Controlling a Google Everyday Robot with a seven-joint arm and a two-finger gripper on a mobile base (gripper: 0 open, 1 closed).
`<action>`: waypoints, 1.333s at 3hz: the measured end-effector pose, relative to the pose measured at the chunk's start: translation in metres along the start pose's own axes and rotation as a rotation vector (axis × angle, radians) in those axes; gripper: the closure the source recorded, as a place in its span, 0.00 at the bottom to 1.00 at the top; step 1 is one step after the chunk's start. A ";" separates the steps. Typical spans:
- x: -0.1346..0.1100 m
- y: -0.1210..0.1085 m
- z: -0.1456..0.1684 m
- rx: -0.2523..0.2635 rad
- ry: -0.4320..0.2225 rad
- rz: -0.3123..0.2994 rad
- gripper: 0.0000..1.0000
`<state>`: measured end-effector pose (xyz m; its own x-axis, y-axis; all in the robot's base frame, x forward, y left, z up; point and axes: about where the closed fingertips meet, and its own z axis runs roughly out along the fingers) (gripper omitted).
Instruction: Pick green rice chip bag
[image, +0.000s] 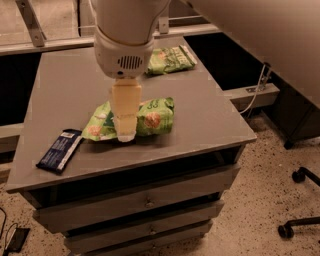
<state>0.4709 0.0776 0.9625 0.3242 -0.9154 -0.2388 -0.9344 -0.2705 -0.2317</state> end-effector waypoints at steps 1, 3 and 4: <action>0.001 0.000 0.014 -0.037 -0.011 0.016 0.00; 0.063 -0.030 0.072 -0.036 0.068 0.138 0.00; 0.083 -0.038 0.092 -0.038 0.113 0.160 0.18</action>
Offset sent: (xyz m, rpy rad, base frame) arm 0.0673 -0.0314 -0.0855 -0.0759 0.0873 -0.1744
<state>0.5469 0.0392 0.8645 0.1545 -0.9747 -0.1617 -0.9783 -0.1281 -0.1631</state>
